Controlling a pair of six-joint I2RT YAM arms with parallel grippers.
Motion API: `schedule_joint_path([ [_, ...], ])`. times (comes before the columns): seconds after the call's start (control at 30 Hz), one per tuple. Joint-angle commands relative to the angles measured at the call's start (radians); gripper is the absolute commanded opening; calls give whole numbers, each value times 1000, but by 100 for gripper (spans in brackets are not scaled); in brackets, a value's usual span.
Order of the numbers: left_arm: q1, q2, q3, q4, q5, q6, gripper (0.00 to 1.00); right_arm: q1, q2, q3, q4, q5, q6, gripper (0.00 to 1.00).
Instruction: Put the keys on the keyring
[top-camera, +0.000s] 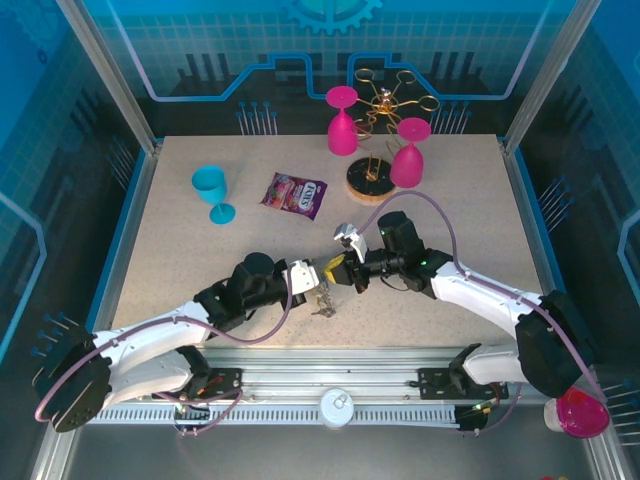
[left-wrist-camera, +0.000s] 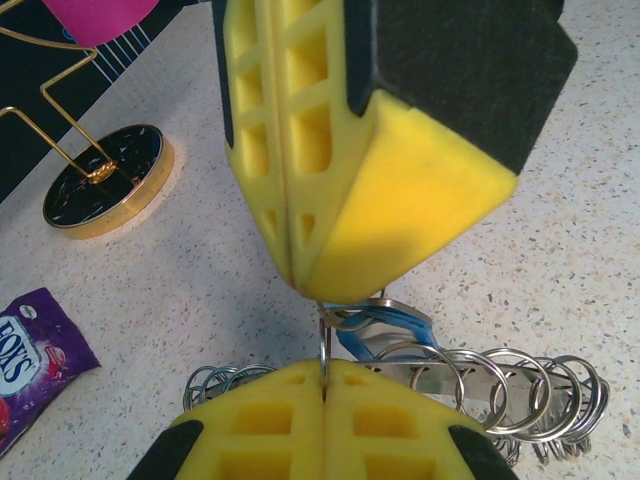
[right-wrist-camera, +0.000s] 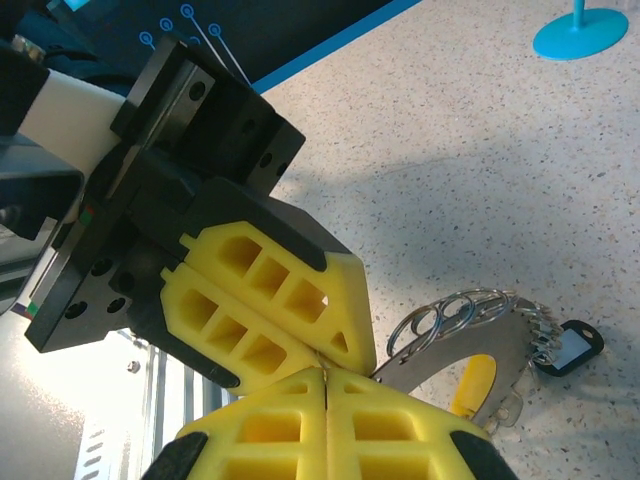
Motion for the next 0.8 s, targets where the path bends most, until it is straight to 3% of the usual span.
schedule_joint_path([
  [0.0, -7, -3, 5, 52, 32, -19, 0, 0, 12, 33, 32, 0, 13, 0],
  [0.17, -7, -3, 6, 58, 43, -22, 0, 0, 19, 34, 38, 22, 19, 0],
  [0.57, -7, -15, -3, 69, 41, -2, 0, 7, 48, 71, -50, 206, 49, 0],
  [0.77, -7, -11, -4, 95, -1, -19, 0, 22, 51, 62, -33, 192, 51, 0],
])
